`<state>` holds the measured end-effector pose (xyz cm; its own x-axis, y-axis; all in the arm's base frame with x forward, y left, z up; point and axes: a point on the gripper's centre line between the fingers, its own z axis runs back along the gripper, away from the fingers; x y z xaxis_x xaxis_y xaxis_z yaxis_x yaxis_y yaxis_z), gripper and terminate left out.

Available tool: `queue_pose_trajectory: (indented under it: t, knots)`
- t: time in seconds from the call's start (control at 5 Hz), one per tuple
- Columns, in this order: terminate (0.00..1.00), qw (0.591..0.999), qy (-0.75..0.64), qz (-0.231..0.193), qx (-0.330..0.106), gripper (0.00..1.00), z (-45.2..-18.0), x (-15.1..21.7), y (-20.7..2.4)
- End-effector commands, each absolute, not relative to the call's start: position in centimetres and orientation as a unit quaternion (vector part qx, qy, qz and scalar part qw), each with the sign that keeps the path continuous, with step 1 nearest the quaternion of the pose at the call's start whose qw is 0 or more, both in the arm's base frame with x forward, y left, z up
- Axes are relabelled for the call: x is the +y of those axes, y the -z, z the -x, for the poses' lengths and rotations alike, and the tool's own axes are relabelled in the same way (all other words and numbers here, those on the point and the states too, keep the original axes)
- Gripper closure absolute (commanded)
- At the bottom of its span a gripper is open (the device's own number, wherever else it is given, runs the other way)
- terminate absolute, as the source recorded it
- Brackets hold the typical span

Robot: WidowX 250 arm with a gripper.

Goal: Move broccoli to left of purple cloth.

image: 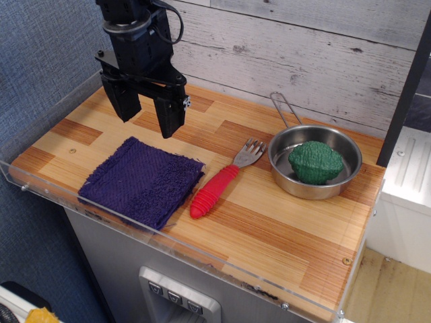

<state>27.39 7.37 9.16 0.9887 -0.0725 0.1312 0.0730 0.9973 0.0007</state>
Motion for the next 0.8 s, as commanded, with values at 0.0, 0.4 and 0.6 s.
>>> queue_pose_trajectory:
  t: [0.0,0.4,0.6]
  knots:
    - [0.00,0.997,0.036,0.002,-0.066,0.00,-27.4,7.4,-9.2]
    - [0.00,0.989,0.112,0.001,-0.100,0.00,-32.7,-0.1,-7.4]
    - [0.00,0.984,0.137,0.003,-0.112,0.00,-35.3,-4.0,-6.6]
